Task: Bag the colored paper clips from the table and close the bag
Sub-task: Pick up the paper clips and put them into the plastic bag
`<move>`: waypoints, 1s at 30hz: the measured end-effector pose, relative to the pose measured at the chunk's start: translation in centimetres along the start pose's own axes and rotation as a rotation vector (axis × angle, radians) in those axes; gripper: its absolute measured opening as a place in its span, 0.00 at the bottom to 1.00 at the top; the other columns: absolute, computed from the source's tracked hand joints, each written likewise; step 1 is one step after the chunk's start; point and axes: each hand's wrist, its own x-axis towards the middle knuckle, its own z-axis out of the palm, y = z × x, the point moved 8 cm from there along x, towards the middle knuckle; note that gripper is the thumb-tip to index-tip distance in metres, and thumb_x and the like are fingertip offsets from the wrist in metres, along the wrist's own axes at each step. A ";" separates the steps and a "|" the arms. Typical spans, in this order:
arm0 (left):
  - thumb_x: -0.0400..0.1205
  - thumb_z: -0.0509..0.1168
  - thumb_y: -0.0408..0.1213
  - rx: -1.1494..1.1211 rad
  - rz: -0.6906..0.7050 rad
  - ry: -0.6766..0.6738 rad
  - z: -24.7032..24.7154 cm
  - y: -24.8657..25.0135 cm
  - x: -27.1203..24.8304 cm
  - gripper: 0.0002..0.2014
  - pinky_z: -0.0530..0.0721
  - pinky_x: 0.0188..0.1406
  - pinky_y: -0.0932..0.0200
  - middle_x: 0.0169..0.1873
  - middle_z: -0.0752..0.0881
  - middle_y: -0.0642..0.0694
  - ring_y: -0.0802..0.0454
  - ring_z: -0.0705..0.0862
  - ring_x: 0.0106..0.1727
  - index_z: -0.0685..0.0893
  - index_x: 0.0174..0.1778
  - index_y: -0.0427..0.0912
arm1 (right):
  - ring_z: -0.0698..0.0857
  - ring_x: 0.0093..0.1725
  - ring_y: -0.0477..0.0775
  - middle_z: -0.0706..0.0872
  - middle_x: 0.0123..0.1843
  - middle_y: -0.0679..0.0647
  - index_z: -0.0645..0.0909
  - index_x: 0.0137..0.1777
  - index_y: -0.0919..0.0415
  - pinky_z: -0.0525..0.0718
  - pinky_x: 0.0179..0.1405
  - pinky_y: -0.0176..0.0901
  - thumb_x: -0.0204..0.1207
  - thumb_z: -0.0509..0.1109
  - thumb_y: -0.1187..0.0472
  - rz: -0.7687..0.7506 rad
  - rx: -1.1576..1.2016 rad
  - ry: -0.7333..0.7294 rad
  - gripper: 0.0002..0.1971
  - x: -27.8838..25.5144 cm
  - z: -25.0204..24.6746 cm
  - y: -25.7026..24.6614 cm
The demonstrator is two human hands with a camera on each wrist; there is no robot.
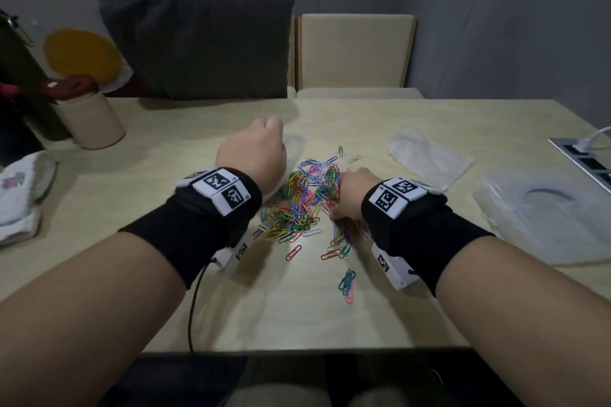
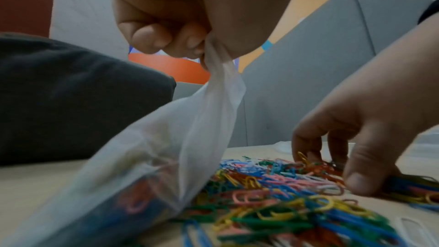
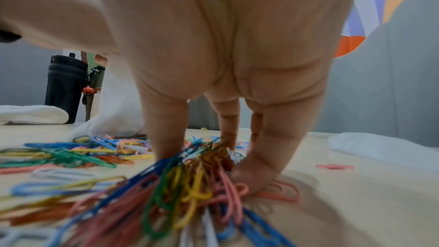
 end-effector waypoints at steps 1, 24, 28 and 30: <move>0.85 0.53 0.38 -0.025 0.003 -0.005 0.4 0.2 -0.2 0.08 0.71 0.30 0.50 0.47 0.80 0.36 0.37 0.78 0.36 0.73 0.51 0.38 | 0.83 0.61 0.60 0.81 0.63 0.60 0.77 0.67 0.64 0.83 0.56 0.48 0.77 0.71 0.46 -0.015 -0.014 0.019 0.26 -0.1 -0.2 -0.1; 0.85 0.53 0.42 -0.310 -0.005 -0.043 3.4 1.8 -0.9 0.10 0.70 0.36 0.55 0.38 0.81 0.44 0.43 0.76 0.39 0.76 0.50 0.42 | 0.89 0.46 0.61 0.88 0.47 0.63 0.82 0.42 0.63 0.91 0.51 0.54 0.73 0.77 0.70 0.028 1.321 0.166 0.06 0.5 -4.2 3.3; 0.85 0.53 0.42 -0.375 -0.057 -0.071 3.3 1.7 -1.0 0.09 0.68 0.33 0.55 0.34 0.80 0.46 0.44 0.76 0.37 0.76 0.50 0.42 | 0.86 0.42 0.55 0.85 0.47 0.62 0.78 0.57 0.69 0.91 0.38 0.40 0.77 0.71 0.75 -0.032 1.744 0.107 0.11 0.8 -4.6 1.7; 0.84 0.54 0.41 -0.425 -0.077 -0.080 3.2 1.6 -1.2 0.08 0.68 0.32 0.55 0.33 0.80 0.45 0.42 0.77 0.37 0.76 0.49 0.42 | 0.85 0.40 0.52 0.84 0.43 0.60 0.78 0.54 0.70 0.90 0.31 0.34 0.78 0.69 0.75 -0.036 1.778 0.049 0.06 0.9 -4.0 0.6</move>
